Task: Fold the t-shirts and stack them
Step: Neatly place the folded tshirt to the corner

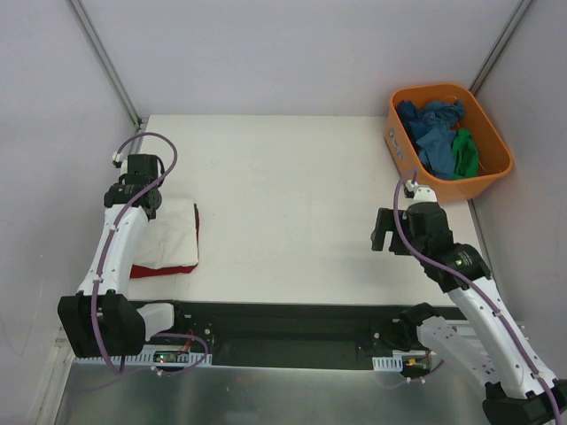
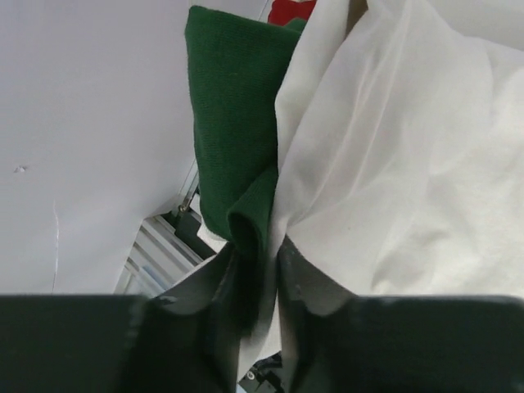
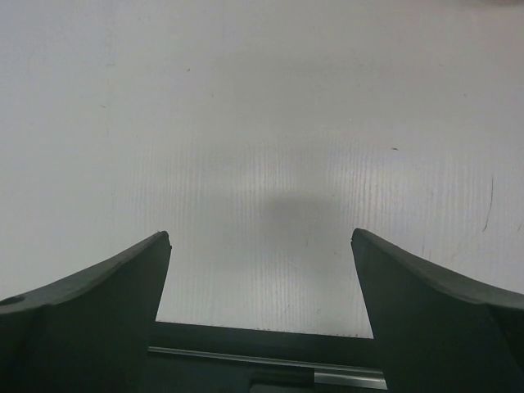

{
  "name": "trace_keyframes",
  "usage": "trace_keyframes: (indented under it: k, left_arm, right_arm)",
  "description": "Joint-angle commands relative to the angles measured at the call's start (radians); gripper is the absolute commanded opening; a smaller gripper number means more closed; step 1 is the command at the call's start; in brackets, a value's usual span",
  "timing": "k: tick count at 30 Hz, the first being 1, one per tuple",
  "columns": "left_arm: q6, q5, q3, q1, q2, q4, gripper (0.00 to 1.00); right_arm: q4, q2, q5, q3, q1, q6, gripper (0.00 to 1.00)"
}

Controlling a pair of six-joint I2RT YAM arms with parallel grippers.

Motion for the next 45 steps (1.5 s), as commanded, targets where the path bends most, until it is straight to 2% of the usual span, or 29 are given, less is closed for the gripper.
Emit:
trace_keyframes:
  k: [1, 2, 3, 4, 9, 13, 14, 17, 18, 19, 20, 23, 25, 29, 32, 33, 39, 42, 43, 45]
  left_arm:
    - [0.080, 0.022, -0.030, 0.018, 0.013, 0.119, 0.46]
    - [0.071, 0.003, -0.027, 0.020, 0.030, 0.117, 0.63]
    - [0.055, -0.038, -0.022, 0.020, 0.044, 0.111, 0.86]
    - [0.040, -0.044, 0.001, 0.022, 0.068, 0.102, 0.99]
    - [-0.112, -0.012, 0.136, 0.022, 0.070, -0.054, 0.99]
    - [-0.208, 0.332, 0.206, 0.022, -0.020, -0.047, 1.00]
    - [-0.253, 0.468, 0.200, 0.022, -0.036, -0.029, 0.99]
    - [-0.270, 0.720, 0.112, 0.005, -0.109, 0.117, 0.99]
    - [-0.276, 0.747, 0.067, -0.010, -0.140, 0.183, 0.99]
    - [-0.288, 0.747, -0.035, -0.052, -0.207, 0.244, 0.99]
    - [-0.308, 0.738, -0.088, -0.082, -0.241, 0.369, 0.99]
    - [-0.330, 0.692, -0.272, -0.175, -0.352, 0.558, 0.99]
    - [-0.318, 0.628, -0.364, -0.219, -0.393, 0.616, 0.99]
    - [-0.265, 0.559, -0.458, -0.225, -0.421, 0.672, 0.99]
    - [-0.247, 0.536, -0.557, -0.225, -0.453, 0.769, 0.99]
    - [-0.241, 0.532, -0.603, -0.225, -0.473, 0.833, 0.99]
    - [-0.169, 0.396, -0.734, -0.225, -0.553, 0.945, 0.99]
    - [-0.126, 0.344, -0.819, -0.225, -0.576, 1.077, 0.99]
    - [-0.065, 0.333, -0.846, -0.225, -0.573, 1.191, 0.99]
    - [0.018, 0.351, -0.913, -0.225, -0.561, 1.287, 0.99]
  right_arm:
    - [0.010, 0.000, -0.012, 0.008, -0.008, 0.004, 0.97]
    - [0.013, 0.003, -0.011, 0.008, -0.009, 0.006, 0.97]
    - [0.013, 0.005, -0.009, 0.007, -0.009, 0.007, 0.97]
    - [0.011, 0.006, -0.009, 0.008, -0.009, 0.007, 0.97]
    - [0.002, 0.006, 0.018, 0.011, -0.011, 0.012, 0.97]
    - [0.008, 0.008, 0.034, 0.010, -0.014, 0.012, 0.97]
    - [0.008, 0.009, 0.038, 0.010, -0.016, 0.011, 0.97]
    - [0.010, 0.006, 0.086, 0.002, -0.017, 0.029, 0.97]
    - [0.014, 0.006, 0.106, -0.007, -0.019, 0.040, 0.97]
    - [0.019, 0.009, 0.155, -0.015, -0.019, 0.065, 0.97]
    - [0.031, 0.018, 0.179, -0.022, -0.019, 0.076, 0.97]
    - [0.071, 0.054, 0.229, -0.064, -0.026, 0.116, 0.97]
    - [0.105, 0.074, 0.264, -0.100, -0.031, 0.139, 0.97]
    - [0.172, 0.126, 0.371, -0.169, -0.052, 0.231, 0.97]
    - [0.269, 0.124, 0.407, -0.240, -0.060, 0.239, 0.97]
    - [0.289, 0.121, 0.404, -0.257, -0.062, 0.233, 0.97]
    - [0.398, 0.091, 0.380, -0.315, -0.060, 0.138, 0.97]
    - [0.413, 0.072, 0.416, -0.332, -0.060, 0.112, 0.97]
    - [0.424, 0.057, 0.425, -0.338, -0.060, 0.106, 0.97]
    - [0.438, 0.034, 0.437, -0.367, -0.059, 0.100, 0.97]
